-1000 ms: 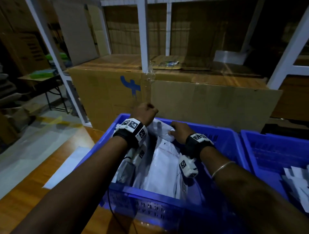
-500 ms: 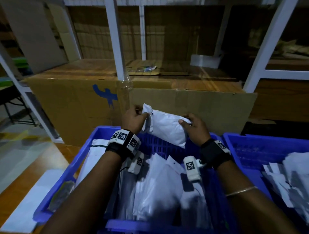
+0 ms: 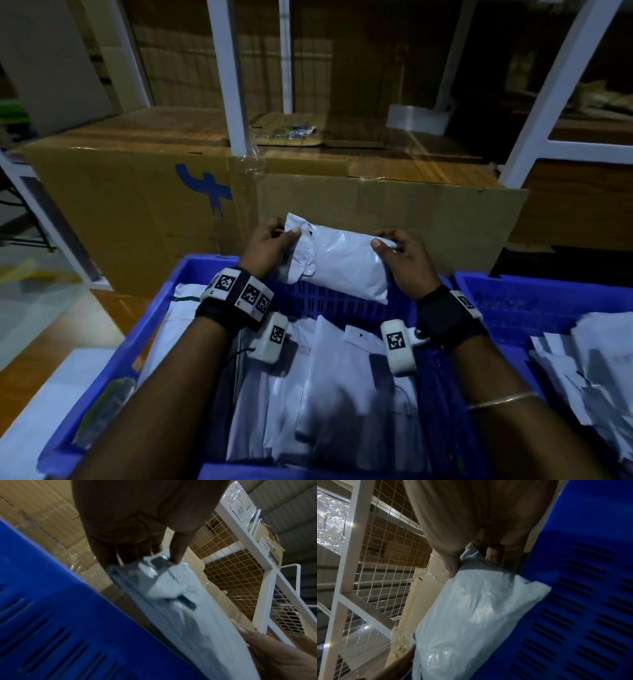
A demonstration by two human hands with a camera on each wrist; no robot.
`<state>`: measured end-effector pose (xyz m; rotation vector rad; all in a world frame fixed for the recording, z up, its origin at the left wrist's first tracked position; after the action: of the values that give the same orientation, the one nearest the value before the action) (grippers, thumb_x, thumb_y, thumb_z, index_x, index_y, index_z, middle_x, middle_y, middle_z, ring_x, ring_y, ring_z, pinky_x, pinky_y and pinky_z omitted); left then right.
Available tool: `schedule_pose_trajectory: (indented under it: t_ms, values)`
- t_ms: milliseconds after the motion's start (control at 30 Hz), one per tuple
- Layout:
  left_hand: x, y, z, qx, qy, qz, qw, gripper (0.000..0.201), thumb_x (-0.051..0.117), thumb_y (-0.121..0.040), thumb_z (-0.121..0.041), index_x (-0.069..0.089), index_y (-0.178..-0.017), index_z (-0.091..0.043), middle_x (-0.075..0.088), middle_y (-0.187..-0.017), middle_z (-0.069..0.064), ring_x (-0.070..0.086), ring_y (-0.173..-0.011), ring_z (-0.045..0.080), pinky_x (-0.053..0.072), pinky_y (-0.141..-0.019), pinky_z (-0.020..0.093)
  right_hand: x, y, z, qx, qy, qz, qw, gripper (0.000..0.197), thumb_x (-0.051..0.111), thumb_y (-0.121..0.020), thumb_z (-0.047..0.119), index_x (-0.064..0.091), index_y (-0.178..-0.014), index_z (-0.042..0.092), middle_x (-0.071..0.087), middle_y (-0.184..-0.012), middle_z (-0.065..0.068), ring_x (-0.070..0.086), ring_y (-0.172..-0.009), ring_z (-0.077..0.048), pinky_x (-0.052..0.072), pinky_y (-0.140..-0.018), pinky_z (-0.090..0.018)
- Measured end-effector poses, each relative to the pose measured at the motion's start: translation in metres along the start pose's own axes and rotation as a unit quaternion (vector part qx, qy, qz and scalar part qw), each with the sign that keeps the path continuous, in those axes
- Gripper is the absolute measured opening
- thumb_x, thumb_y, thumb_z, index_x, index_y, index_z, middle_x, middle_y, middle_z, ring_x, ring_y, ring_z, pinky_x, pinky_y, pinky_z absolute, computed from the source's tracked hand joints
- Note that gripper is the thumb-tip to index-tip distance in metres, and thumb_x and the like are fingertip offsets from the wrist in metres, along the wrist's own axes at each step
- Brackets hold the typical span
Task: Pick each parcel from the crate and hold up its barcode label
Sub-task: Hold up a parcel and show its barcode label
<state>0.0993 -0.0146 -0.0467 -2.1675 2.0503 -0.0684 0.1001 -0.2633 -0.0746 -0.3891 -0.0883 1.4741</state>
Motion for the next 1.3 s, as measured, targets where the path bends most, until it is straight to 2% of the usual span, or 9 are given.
schedule_pose_trajectory:
  t_ms: [233,367,467,567,700,867,967,1133,1300]
  values:
    - [-0.002,0.004,-0.001,0.022,0.036,-0.054,0.998,0.014,0.055,-0.096,-0.008,0.054,-0.082,-0.008,0.062,-0.073,0.007,0.063,-0.056,0.005,0.050,-0.053,0.022,0.004,0.010,0.009,0.011,-0.055,0.048,0.997,0.026,0.075,-0.081,0.002,0.064,-0.101,0.013,0.071,-0.094,-0.006,0.067,-0.083,-0.008,0.053,-0.066,-0.024]
    - [-0.005,0.003,0.002,0.005,-0.003,-0.036,0.999,0.019,0.058,-0.095,-0.011,0.061,-0.093,0.008,0.064,-0.080,0.018,0.062,-0.071,0.024,0.048,-0.066,0.033,-0.002,0.008,0.008,0.003,-0.052,0.024,0.998,0.027,0.077,-0.079,0.003,0.064,-0.102,0.004,0.069,-0.094,-0.015,0.064,-0.084,-0.016,0.053,-0.069,-0.028]
    - [-0.007,0.006,-0.004,-0.009,0.002,-0.040,0.999,0.023,0.056,-0.096,-0.012,0.064,-0.078,-0.002,0.063,-0.059,-0.001,0.058,-0.057,0.009,0.045,-0.061,0.023,-0.009,0.007,0.011,-0.017,-0.054,0.008,0.998,0.030,0.079,-0.076,-0.001,0.065,-0.102,0.003,0.070,-0.094,-0.009,0.066,-0.083,-0.011,0.054,-0.071,-0.024]
    - [-0.008,0.008,-0.010,-0.079,-0.049,-0.045,0.995,0.042,0.039,-0.101,-0.043,0.065,-0.089,-0.012,0.053,-0.058,0.003,0.044,-0.043,0.011,0.031,-0.041,0.020,-0.011,0.007,0.015,-0.030,-0.087,0.013,0.996,0.031,0.078,-0.072,-0.008,0.063,-0.094,0.007,0.068,-0.088,-0.007,0.065,-0.081,-0.013,0.055,-0.071,-0.026]
    - [-0.006,0.010,-0.008,-0.156,0.051,0.033,0.986,0.070,0.030,-0.095,-0.063,0.065,-0.083,-0.004,0.064,-0.062,0.015,0.057,-0.042,0.020,0.036,-0.040,0.018,-0.009,0.006,0.017,-0.083,-0.066,0.075,0.992,0.032,0.078,-0.069,-0.012,0.060,-0.083,0.011,0.066,-0.082,0.000,0.061,-0.081,-0.015,0.052,-0.071,-0.028]
    - [-0.012,0.012,-0.011,-0.124,0.024,0.024,0.992,0.020,0.050,-0.096,-0.009,0.059,-0.078,-0.010,0.062,-0.072,0.009,0.064,-0.047,0.008,0.048,-0.045,0.019,-0.011,0.007,0.015,-0.102,-0.012,0.118,0.988,0.027,0.076,-0.069,-0.012,0.060,-0.082,0.005,0.064,-0.083,0.001,0.060,-0.079,-0.010,0.050,-0.070,-0.025]
    - [-0.013,0.012,-0.013,-0.071,-0.023,0.047,0.996,0.005,0.063,-0.084,0.002,0.063,-0.080,-0.002,0.064,-0.072,0.001,0.063,-0.057,0.006,0.049,-0.055,0.018,-0.010,0.009,0.013,-0.094,0.007,0.144,0.985,0.022,0.072,-0.069,0.007,0.062,-0.089,0.007,0.065,-0.087,-0.010,0.061,-0.080,-0.014,0.049,-0.071,-0.031]
    - [-0.010,0.012,-0.017,-0.033,0.007,0.024,0.999,0.021,0.060,-0.072,0.015,0.067,-0.075,-0.004,0.070,-0.065,-0.010,0.064,-0.069,0.008,0.050,-0.064,0.023,-0.009,0.005,0.012,-0.031,-0.062,0.156,0.985,0.023,0.060,-0.077,0.020,0.066,-0.094,0.006,0.065,-0.095,-0.009,0.062,-0.089,-0.011,0.047,-0.077,-0.020]
    - [-0.008,0.019,-0.019,0.032,-0.016,0.055,0.998,0.035,0.058,-0.069,0.025,0.067,-0.084,-0.005,0.051,-0.045,-0.003,0.042,-0.039,0.008,0.035,-0.044,0.016,-0.008,-0.002,-0.006,-0.003,-0.005,0.060,0.998,0.030,0.072,-0.073,0.042,0.066,-0.091,0.019,0.067,-0.092,0.000,0.060,-0.089,-0.012,0.049,-0.082,-0.032]
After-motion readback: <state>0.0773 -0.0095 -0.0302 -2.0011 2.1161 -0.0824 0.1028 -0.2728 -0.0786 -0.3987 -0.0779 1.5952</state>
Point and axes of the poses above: each hand's wrist, its own y-axis away from the middle knuckle, its own x-axis out of the palm, z = x × y, the point moved 1 cm from there along -y, towards the middle knuckle
